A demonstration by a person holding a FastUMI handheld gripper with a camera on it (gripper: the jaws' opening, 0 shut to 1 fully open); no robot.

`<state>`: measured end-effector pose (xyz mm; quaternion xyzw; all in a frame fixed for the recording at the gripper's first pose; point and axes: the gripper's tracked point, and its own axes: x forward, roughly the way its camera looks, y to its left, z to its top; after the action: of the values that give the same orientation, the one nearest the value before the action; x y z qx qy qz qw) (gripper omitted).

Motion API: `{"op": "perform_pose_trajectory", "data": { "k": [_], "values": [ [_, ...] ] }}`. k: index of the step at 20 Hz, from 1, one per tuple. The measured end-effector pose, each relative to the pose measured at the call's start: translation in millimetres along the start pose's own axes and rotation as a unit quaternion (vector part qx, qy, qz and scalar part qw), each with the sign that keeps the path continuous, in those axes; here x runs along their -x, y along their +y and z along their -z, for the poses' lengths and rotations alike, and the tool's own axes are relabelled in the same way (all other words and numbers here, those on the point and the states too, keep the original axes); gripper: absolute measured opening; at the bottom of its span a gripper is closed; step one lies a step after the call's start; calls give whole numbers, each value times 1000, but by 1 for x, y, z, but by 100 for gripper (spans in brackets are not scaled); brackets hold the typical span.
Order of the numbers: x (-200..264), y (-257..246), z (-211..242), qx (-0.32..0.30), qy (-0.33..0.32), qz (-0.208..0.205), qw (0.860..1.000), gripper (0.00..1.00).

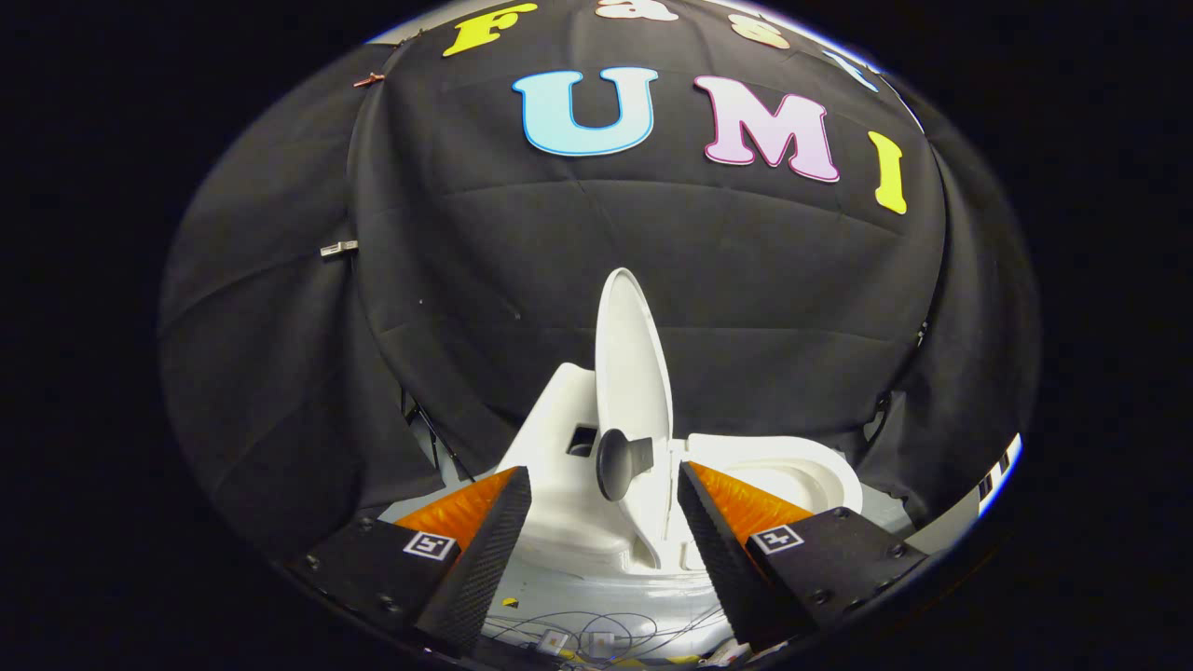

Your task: Open the toilet lid.

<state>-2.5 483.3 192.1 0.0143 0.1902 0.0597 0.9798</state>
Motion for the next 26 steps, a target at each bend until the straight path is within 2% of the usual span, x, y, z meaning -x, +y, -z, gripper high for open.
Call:
{"op": "perform_pose_trajectory", "data": {
  "k": [6, 13, 20, 26],
  "values": [
    [17, -18, -18, -31, -14, -26, 999, 99],
    [47, -74, -35, -73, -38, -74, 994, 99],
    [63, -196, -36, -64, -92, -40, 993, 99],
    [61, -308, -8, -31, -153, 18, 988, 99]
  ]
}}
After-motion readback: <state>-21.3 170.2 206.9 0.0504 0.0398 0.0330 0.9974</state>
